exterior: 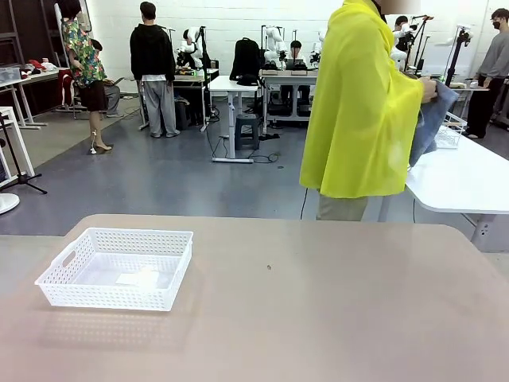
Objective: Clean and organize the cups into the basket.
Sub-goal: Pick up the Organizing basket and move it to the center of the table, then pick up the Reusable plastic cup from the right side of the table and place it inside the Organizing basket.
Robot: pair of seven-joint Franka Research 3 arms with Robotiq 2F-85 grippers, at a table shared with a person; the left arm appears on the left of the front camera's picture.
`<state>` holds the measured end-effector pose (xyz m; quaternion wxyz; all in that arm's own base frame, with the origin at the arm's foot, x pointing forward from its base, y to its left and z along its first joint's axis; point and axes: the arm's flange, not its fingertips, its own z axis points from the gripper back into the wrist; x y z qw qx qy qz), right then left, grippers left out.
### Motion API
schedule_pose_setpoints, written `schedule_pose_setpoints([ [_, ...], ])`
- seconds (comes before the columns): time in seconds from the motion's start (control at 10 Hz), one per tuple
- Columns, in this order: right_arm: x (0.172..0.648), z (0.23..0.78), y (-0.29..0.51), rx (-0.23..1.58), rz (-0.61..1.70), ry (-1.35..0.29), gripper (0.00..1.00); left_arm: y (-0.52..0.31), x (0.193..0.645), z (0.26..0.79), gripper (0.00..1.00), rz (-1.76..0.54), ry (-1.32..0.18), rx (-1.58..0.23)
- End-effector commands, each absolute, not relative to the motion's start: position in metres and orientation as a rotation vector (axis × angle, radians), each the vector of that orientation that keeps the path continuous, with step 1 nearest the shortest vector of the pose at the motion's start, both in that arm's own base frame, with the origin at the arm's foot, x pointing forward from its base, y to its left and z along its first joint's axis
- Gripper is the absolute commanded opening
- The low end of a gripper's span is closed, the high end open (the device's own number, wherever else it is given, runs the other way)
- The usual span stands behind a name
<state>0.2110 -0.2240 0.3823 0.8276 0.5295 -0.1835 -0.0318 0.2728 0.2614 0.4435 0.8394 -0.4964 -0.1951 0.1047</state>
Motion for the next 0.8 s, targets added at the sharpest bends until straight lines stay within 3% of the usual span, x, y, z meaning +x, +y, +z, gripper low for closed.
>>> schedule_pose_setpoints([
  [0.0,0.2136,0.3834,-0.2265,1.143,-0.057,-0.419,1.0,0.2632,0.2735,0.4439,1.0,0.213,-0.433,-1.062],
  [0.7,0.2136,0.3834,-0.2265,1.143,-0.057,-0.419,1.0,0.2632,0.2735,0.4439,1.0,0.213,-0.433,-1.062],
])
